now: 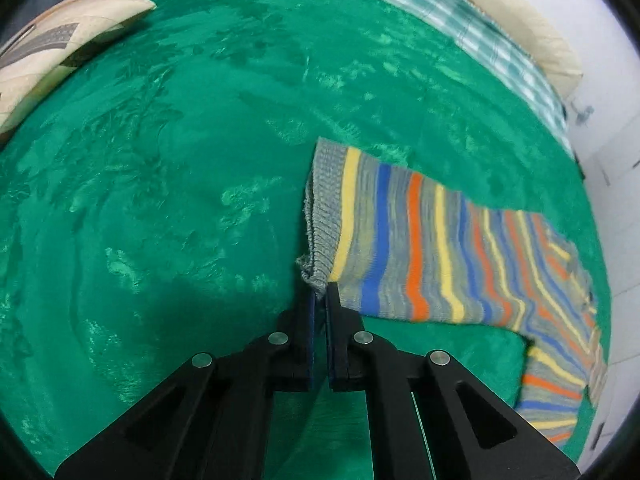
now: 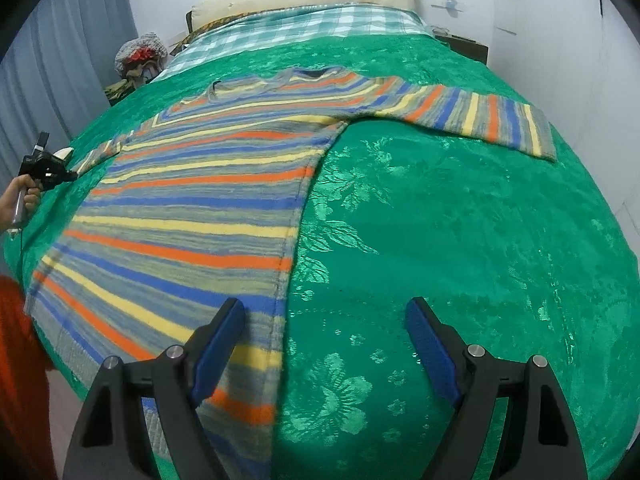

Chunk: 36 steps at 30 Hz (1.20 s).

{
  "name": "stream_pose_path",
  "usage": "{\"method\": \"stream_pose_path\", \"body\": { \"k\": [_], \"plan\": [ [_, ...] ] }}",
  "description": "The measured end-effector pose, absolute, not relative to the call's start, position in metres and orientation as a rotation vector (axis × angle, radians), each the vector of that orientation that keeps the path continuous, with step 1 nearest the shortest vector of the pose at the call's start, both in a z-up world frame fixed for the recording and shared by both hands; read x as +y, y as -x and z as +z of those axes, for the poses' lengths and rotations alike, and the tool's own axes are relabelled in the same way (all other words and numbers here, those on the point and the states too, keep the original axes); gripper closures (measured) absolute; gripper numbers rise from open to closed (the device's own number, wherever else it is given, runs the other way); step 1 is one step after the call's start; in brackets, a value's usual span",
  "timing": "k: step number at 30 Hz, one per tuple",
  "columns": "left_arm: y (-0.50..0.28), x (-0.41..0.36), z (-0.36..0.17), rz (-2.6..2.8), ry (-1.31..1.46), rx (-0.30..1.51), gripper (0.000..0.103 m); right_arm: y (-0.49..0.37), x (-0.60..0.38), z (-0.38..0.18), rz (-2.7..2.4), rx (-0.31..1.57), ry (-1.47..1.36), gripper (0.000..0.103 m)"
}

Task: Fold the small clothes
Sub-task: 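Lay the held sleeve across the sweater body and open the left gripper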

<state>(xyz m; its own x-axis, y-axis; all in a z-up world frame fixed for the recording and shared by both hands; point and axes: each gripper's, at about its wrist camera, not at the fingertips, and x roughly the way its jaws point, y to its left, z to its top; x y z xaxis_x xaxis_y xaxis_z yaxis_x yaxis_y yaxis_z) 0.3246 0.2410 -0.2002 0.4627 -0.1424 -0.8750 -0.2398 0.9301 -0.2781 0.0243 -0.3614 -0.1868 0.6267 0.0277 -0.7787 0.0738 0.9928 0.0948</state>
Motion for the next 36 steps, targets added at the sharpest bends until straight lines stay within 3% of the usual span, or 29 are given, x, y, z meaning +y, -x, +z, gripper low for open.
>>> {"method": "stream_pose_path", "body": {
  "k": [10, 11, 12, 14, 19, 24, 31, 36],
  "plan": [
    [-0.314, 0.229, -0.196, 0.193, 0.273, 1.146, 0.096, -0.022, -0.373, -0.185, -0.065, 0.89, -0.157, 0.021],
    [-0.309, 0.23, -0.194, 0.191, 0.274, 1.142, 0.077, -0.02, -0.376, -0.183, -0.077, 0.885, -0.162, 0.021],
    [-0.297, 0.228, -0.186, 0.187, 0.275, 1.119, 0.05, -0.019, -0.378, -0.182, -0.094, 0.878, -0.167, 0.021],
    [-0.277, 0.221, -0.169, 0.181, 0.256, 1.05, 0.031, -0.015, -0.382, -0.178, -0.121, 0.864, -0.182, 0.02],
    [-0.203, 0.166, -0.139, 0.003, 0.213, 0.975, 0.028, -0.01, -0.39, -0.167, -0.192, 0.832, -0.204, 0.015],
    [-0.122, 0.073, -0.134, -0.239, 0.129, 0.942, 0.011, -0.012, -0.373, -0.154, -0.158, 0.833, -0.159, 0.015],
    [-0.058, -0.004, -0.203, -0.337, -0.029, 1.072, 0.011, -0.004, -0.342, -0.15, -0.135, 0.832, -0.121, 0.015],
    [-0.037, -0.014, -0.188, -0.353, -0.203, 0.925, 0.011, 0.01, -0.336, -0.153, -0.166, 0.81, -0.112, 0.015]
  ]
}}
